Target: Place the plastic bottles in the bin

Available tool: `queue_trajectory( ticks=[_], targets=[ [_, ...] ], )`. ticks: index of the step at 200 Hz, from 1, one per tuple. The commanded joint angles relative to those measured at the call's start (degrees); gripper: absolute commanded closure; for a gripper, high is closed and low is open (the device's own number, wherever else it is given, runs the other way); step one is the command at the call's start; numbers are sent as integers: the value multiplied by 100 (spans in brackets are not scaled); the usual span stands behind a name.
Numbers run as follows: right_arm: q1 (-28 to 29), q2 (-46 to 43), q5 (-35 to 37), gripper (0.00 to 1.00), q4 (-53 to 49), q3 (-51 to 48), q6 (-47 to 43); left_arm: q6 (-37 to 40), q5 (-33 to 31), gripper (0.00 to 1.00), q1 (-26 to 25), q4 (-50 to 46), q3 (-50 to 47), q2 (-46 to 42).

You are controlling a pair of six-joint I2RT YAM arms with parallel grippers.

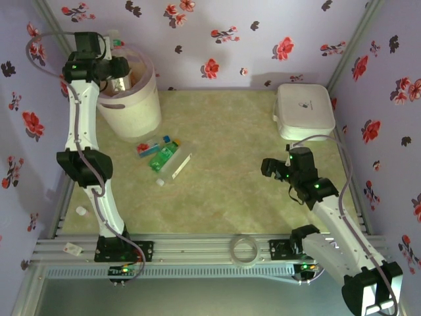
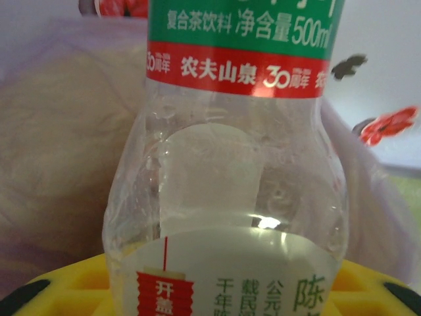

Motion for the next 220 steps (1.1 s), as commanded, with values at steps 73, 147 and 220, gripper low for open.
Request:
queue_trajectory(
  ticks=[73,147,220],
  targets=[
    [-30,8,138,1,55,-142,-73,1286,229,32,84,-975,-49,-14],
    [-29,35,110,1,91,-164,-44,1006,268,18,91,-498,-68,-156],
    [-25,-9,136,1,45,-162,-56,433,258,25,37,330,-855,-1406]
  ],
)
